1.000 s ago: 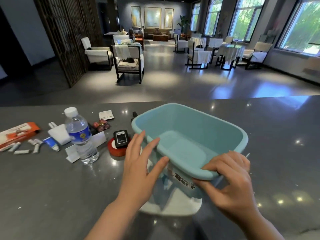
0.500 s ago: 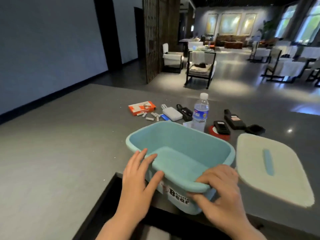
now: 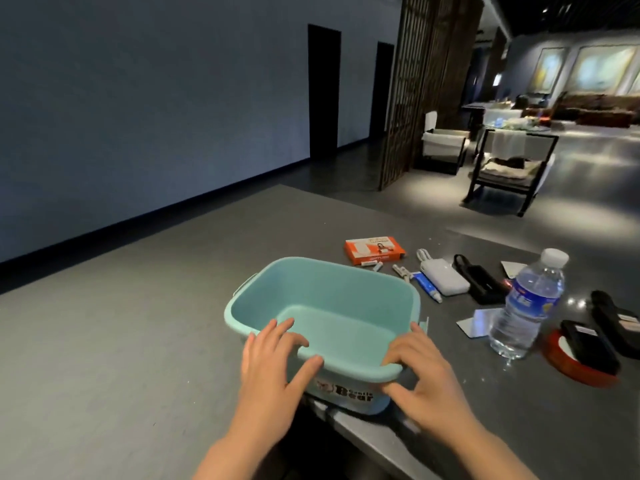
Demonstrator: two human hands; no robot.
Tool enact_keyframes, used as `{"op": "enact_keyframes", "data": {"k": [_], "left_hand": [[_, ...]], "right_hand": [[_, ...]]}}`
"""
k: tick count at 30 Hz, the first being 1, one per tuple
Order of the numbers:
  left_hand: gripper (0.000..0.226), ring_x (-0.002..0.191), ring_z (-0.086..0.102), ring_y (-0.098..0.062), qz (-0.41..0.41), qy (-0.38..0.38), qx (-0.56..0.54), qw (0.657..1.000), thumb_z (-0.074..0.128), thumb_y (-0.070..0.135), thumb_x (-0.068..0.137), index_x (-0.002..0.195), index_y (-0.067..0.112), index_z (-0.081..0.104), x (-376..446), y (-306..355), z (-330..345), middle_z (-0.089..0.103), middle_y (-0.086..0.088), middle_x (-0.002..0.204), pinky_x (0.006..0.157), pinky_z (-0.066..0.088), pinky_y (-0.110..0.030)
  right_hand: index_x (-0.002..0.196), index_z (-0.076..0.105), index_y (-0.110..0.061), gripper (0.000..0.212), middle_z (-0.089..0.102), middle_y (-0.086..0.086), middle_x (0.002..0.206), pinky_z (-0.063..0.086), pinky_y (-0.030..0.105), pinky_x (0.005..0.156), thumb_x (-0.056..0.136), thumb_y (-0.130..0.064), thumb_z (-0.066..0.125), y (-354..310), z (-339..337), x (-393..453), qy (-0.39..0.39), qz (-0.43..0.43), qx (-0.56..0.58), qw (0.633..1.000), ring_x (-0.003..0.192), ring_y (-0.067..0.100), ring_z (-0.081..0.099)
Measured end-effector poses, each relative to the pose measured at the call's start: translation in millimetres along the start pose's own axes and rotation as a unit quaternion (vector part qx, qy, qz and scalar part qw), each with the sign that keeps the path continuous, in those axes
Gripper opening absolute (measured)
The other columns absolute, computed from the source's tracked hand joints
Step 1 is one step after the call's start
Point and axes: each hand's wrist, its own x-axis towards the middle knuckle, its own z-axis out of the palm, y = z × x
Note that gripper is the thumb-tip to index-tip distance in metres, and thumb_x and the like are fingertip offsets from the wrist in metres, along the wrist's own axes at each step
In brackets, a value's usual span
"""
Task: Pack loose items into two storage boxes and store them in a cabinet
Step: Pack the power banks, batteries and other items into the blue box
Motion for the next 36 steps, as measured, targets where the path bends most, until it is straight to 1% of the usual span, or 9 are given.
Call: {"op": "enact_keyframes", "data": {"k": [5, 10, 18, 21, 23, 27, 29, 32, 36], "left_hand": [[0.041, 0.131, 0.030, 0.000, -0.015, -0.026, 0.024, 0.999, 0.033, 0.070, 0.077, 0.077, 0.038, 0.058, 41, 8, 34, 0.048, 0.025, 0.126, 0.111, -0.004, -0.018], [0.034, 0.109, 0.049, -0.001, -0.006, -0.016, 0.072, 0.997, 0.033, 0.061, 0.080, 0.073, 0.040, 0.058, 60, 19, 52, 0.059, 0.028, 0.106, 0.101, 0.019, -0.026], [0.041, 0.109, 0.053, -0.007, 0.045, -0.066, 0.033, 0.996, 0.033, 0.061, 0.076, 0.091, 0.037, 0.063, 131, 30, 58, 0.059, 0.022, 0.112, 0.096, 0.035, -0.029], [0.047, 0.110, 0.051, -0.006, 0.063, -0.084, 0.017, 0.994, 0.031, 0.061, 0.074, 0.096, 0.036, 0.063, 158, 35, 59, 0.058, 0.021, 0.115, 0.094, 0.035, -0.027], [0.047, 0.109, 0.050, -0.005, 0.074, -0.093, 0.011, 0.993, 0.031, 0.061, 0.073, 0.097, 0.036, 0.063, 177, 35, 59, 0.058, 0.021, 0.115, 0.094, 0.037, -0.029], [0.035, 0.108, 0.050, -0.005, 0.096, -0.119, -0.006, 0.988, 0.042, 0.055, 0.078, 0.097, 0.035, 0.064, 220, 34, 66, 0.058, 0.022, 0.113, 0.093, 0.039, -0.030], [0.019, 0.109, 0.050, -0.007, 0.100, -0.138, -0.008, 0.985, 0.054, 0.041, 0.088, 0.100, 0.032, 0.065, 242, 34, 72, 0.058, 0.019, 0.114, 0.094, 0.039, -0.030], [0.025, 0.109, 0.052, -0.009, 0.115, -0.169, 0.023, 0.979, 0.051, 0.042, 0.085, 0.102, 0.030, 0.065, 276, 27, 87, 0.060, 0.016, 0.114, 0.095, 0.039, -0.029], [0.023, 0.111, 0.054, -0.017, 0.088, -0.209, 0.066, 0.972, 0.058, 0.033, 0.082, 0.105, 0.030, 0.061, 329, 12, 129, 0.061, 0.007, 0.118, 0.096, 0.041, -0.035]], "right_hand": [[0.073, 0.057, -0.021, 0.020, 0.055, -0.014, 0.082, 0.027, 0.025, 0.113, 0.072, -0.020, 0.077, 39, 8, 31, -0.044, 0.013, 0.022, 0.999, 0.089, 0.005, 0.056], [0.074, 0.056, -0.026, 0.017, 0.055, -0.014, 0.080, 0.022, 0.027, 0.116, 0.072, -0.025, 0.073, 43, 20, 39, -0.049, 0.003, 0.025, 0.998, 0.088, 0.002, 0.054], [0.075, 0.057, -0.032, 0.016, 0.052, -0.016, 0.079, 0.033, 0.032, 0.111, 0.074, -0.024, 0.071, 37, 27, 42, -0.056, -0.020, -0.004, 0.998, 0.088, -0.002, 0.053], [0.091, 0.063, -0.034, 0.001, 0.054, -0.017, 0.099, 0.029, 0.023, 0.110, 0.092, -0.034, 0.062, 38, 13, 53, -0.076, -0.050, 0.037, 0.995, 0.104, 0.000, 0.053], [0.105, 0.064, -0.037, 0.015, 0.053, -0.016, 0.116, 0.027, 0.019, 0.109, 0.092, -0.043, 0.058, 44, -2, 61, -0.094, -0.048, 0.056, 0.993, 0.118, 0.005, 0.050], [0.101, 0.067, -0.043, 0.040, 0.057, -0.023, 0.120, 0.040, 0.023, 0.100, 0.064, -0.046, 0.083, 59, -24, 78, -0.053, 0.079, 0.121, 0.988, 0.122, 0.006, 0.049], [0.097, 0.069, -0.039, 0.037, 0.063, -0.020, 0.110, 0.041, 0.018, 0.094, 0.063, -0.045, 0.082, 76, -27, 89, 0.048, 0.120, 0.108, 0.986, 0.113, 0.006, 0.056], [0.095, 0.065, -0.041, 0.030, 0.064, -0.022, 0.103, 0.041, 0.014, 0.088, 0.065, -0.042, 0.068, 118, -25, 110, 0.139, 0.217, 0.077, 0.963, 0.104, 0.003, 0.057], [0.107, 0.061, -0.034, 0.039, 0.062, -0.016, 0.110, 0.040, 0.025, 0.090, 0.069, -0.030, 0.069, 183, -17, 140, 0.091, 0.330, -0.040, 0.939, 0.112, 0.016, 0.053]]}}
